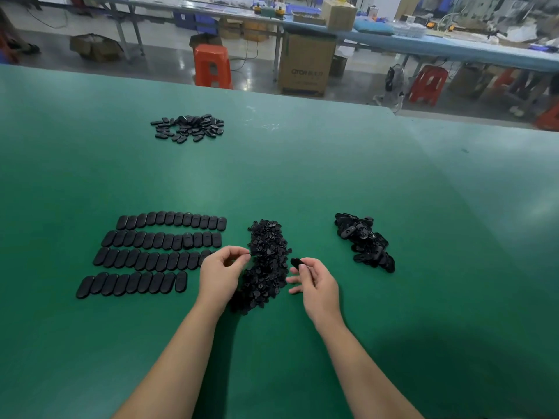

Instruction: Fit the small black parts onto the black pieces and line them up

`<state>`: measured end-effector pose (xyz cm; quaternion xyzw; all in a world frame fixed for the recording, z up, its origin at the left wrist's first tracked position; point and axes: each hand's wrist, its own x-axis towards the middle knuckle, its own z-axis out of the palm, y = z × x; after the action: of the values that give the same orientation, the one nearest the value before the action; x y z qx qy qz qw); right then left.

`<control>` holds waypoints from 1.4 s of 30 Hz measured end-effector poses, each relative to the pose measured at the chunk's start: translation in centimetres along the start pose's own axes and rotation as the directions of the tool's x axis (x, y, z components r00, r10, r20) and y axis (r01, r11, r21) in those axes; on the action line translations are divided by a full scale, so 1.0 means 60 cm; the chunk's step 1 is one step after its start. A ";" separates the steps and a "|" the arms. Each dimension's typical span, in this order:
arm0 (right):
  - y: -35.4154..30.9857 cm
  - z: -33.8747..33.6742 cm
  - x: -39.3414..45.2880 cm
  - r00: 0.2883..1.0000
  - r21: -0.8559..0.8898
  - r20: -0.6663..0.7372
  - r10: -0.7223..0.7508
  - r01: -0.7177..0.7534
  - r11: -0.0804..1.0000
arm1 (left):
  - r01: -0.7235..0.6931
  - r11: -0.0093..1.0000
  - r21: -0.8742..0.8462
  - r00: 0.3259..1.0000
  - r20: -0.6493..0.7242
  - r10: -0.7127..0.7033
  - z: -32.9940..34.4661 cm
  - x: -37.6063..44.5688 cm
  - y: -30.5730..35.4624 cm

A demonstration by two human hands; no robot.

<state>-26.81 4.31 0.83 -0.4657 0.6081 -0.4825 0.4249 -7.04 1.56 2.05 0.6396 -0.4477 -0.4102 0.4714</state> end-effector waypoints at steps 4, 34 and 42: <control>0.000 0.002 0.000 1.000 -0.051 0.019 -0.003 0.004 0.999 | 0.049 0.992 -0.118 0.997 0.060 -0.042 0.024 -0.011 0.014; 0.013 0.001 0.006 0.996 -0.127 0.057 -0.068 0.075 0.989 | -0.233 0.878 0.418 0.968 0.190 0.166 0.111 -0.043 0.058; 0.013 0.000 0.006 0.997 -0.102 0.069 -0.045 0.052 0.993 | -0.204 0.882 0.425 0.969 0.218 0.119 0.107 -0.035 0.067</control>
<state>-27.01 4.03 0.05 -0.5177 0.6062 -0.4448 0.4083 -14.45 1.44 4.77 0.6496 -0.6230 -0.3141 0.3021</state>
